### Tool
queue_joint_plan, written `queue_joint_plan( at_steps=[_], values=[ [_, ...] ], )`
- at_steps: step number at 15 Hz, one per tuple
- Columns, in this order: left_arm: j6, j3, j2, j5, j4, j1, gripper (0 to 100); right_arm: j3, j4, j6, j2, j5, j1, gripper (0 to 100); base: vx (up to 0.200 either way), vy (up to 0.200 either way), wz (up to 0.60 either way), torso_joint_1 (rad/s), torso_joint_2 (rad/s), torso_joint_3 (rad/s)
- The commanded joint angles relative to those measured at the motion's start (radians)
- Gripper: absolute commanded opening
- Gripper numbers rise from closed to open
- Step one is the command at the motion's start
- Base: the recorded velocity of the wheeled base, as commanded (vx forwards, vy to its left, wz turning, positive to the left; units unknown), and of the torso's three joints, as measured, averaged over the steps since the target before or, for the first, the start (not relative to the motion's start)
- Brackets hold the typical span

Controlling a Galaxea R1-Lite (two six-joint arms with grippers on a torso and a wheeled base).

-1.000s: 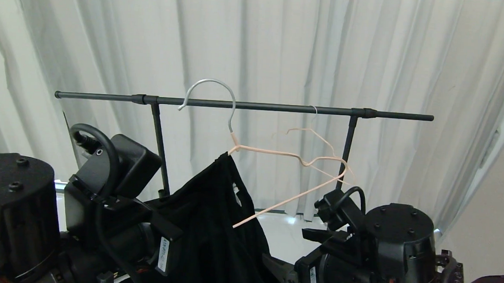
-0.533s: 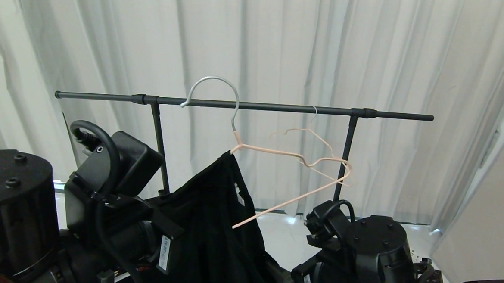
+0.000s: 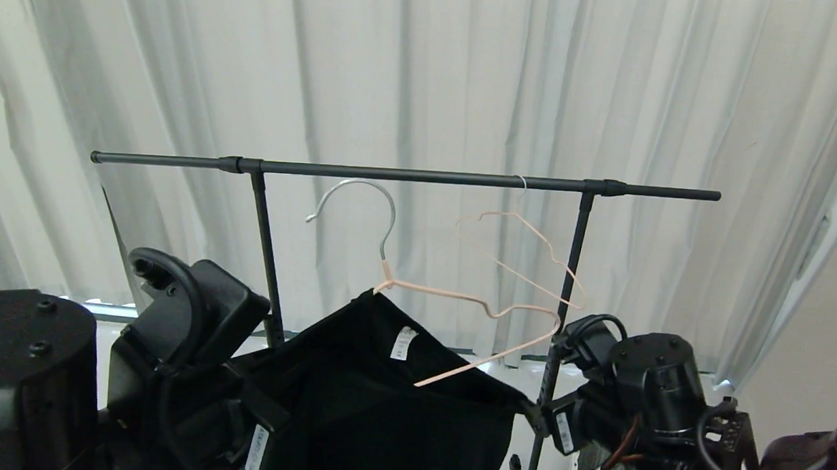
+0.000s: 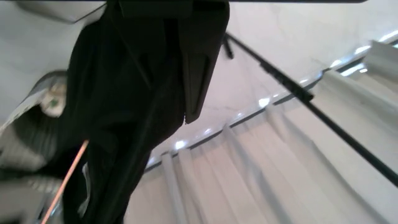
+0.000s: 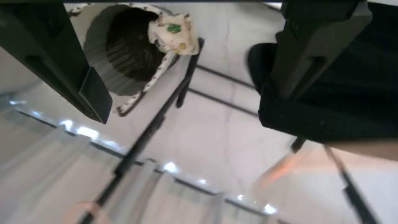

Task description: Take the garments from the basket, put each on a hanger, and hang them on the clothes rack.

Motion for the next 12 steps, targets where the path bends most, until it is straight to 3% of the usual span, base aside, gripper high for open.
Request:
queue_joint_plan(
  at_steps=[1, 2, 5, 9, 11, 12],
  values=[
    [0.023, 0.041, -0.034, 0.0, -0.001, 0.009, 0, -0.001, -0.005, -0.01, -0.047, -0.002, -0.078, 100, 0.0, 0.0, 0.0, 0.0, 0.0, 0.0],
    [0.039, 0.084, -0.061, 0.0, -0.001, 0.013, 0, 0.001, -0.005, -0.01, -0.073, 0.001, -0.119, 100, 0.0, 0.0, 0.0, 0.0, 0.0, 0.0],
    [0.041, 0.127, -0.073, 0.0, 0.0, 0.015, 0, -0.01, -0.005, -0.032, -0.139, 0.031, -0.137, 100, 0.0, 0.0, 0.0, 0.0, 0.0, 0.0],
    [0.039, 0.126, -0.046, -0.001, -0.001, 0.015, 0, -0.027, 0.009, -0.09, -0.284, 0.179, -0.157, 100, 0.0, 0.0, 0.0, 0.0, 0.0, 0.0],
    [0.038, 0.124, -0.026, -0.001, -0.001, 0.015, 0, -0.056, 0.072, -0.098, -0.344, 0.236, -0.157, 100, 0.0, 0.0, 0.0, 0.0, 0.0, 0.0],
    [0.038, 0.124, -0.014, -0.001, -0.001, 0.015, 0, -0.096, 0.161, -0.099, -0.392, 0.291, -0.157, 100, 0.0, 0.0, 0.0, 0.0, 0.0, 0.0]
  ],
)
